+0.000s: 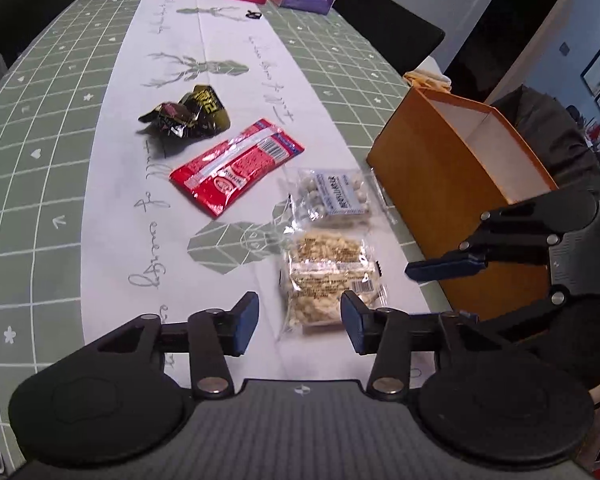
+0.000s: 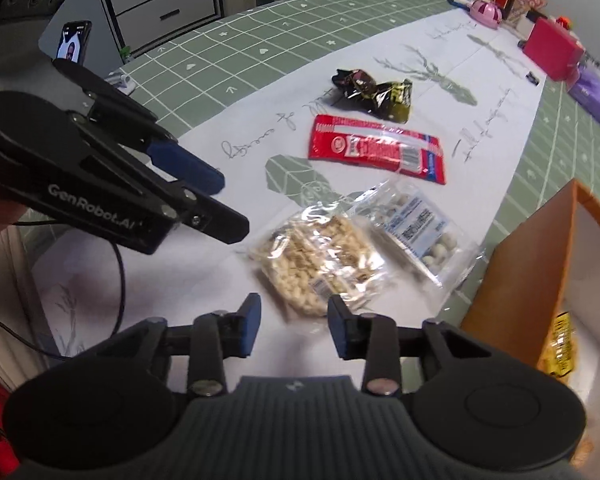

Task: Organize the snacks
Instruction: 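Grasp the peanut pack with the left gripper while the right grasps the yogurt-ball pack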

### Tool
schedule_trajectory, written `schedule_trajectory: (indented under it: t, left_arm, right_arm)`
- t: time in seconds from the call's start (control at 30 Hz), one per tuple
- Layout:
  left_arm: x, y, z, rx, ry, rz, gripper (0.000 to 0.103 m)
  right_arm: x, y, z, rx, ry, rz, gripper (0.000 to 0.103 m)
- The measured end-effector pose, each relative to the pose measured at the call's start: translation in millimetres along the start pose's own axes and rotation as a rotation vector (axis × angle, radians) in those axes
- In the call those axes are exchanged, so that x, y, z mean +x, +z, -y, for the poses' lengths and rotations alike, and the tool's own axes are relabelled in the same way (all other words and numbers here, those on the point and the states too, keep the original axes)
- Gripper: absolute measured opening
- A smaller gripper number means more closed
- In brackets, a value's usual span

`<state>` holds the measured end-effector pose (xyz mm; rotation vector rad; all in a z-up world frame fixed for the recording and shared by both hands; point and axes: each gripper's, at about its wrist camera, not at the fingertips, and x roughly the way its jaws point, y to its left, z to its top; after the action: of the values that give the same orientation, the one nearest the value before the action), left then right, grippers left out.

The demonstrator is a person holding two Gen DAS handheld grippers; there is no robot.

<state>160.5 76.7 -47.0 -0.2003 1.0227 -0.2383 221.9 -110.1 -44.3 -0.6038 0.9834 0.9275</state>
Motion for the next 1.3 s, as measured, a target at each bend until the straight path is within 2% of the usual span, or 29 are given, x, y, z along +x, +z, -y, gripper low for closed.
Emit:
schedule_trajectory:
  t: [0.07,0.1,0.13,0.23,0.27,0.3,0.43,0.47,0.53,0.63,0.77,0.83,0.9,1.0,1.17,1.3]
  left_arm:
    - [3,1,10,0.060,0.012,0.005,0.061]
    - [7,2,14,0.081,0.019,-0.002,0.067]
    - [11,3,17,0.084,0.029,-0.011,0.068]
    - [25,6,18,0.036,0.026,-0.037,0.068]
    - [30,7,18,0.020,0.022,-0.045,0.068]
    - [34,8,17,0.005,0.021,-0.051,0.069]
    - [45,8,15,-0.042,0.030,-0.058,0.069]
    - [46,8,14,-0.047,0.027,-0.056,0.070]
    - [45,8,11,-0.050,0.026,-0.049,0.079]
    - [42,8,5,-0.051,0.054,-0.034,0.085]
    - [37,9,-5,-0.047,0.083,-0.028,0.087]
    - [37,9,-7,-0.040,0.086,-0.029,0.088]
    - [39,9,-5,-0.016,0.096,-0.030,0.089]
    - [45,9,9,0.072,0.145,-0.045,0.090]
    - [59,11,21,0.136,0.205,-0.069,0.090]
    - [65,12,21,0.135,0.199,-0.083,0.098]
  right_arm:
    - [2,2,5,-0.021,-0.073,-0.030,0.036]
    - [5,3,9,-0.026,-0.095,-0.045,0.036]
    - [9,4,14,-0.030,-0.107,-0.061,0.036]
    - [22,5,23,-0.043,-0.110,-0.111,0.031]
    - [27,5,24,-0.054,-0.114,-0.126,0.021]
    - [33,5,24,-0.068,-0.121,-0.144,0.017]
    - [47,6,19,-0.091,-0.112,-0.176,0.015]
    - [48,6,18,-0.090,-0.111,-0.174,0.015]
    - [50,9,13,-0.084,-0.106,-0.153,0.016]
    - [53,15,8,-0.067,-0.060,-0.109,0.016]
    - [59,22,-3,-0.091,-0.029,-0.084,0.018]
    - [57,25,-4,-0.108,-0.029,-0.085,0.025]
    - [49,26,1,-0.120,-0.039,-0.079,0.049]
    - [40,26,12,-0.165,-0.063,-0.096,0.066]
    - [41,28,26,-0.265,-0.107,-0.138,0.070]
    - [50,33,34,-0.359,-0.130,-0.160,0.076]
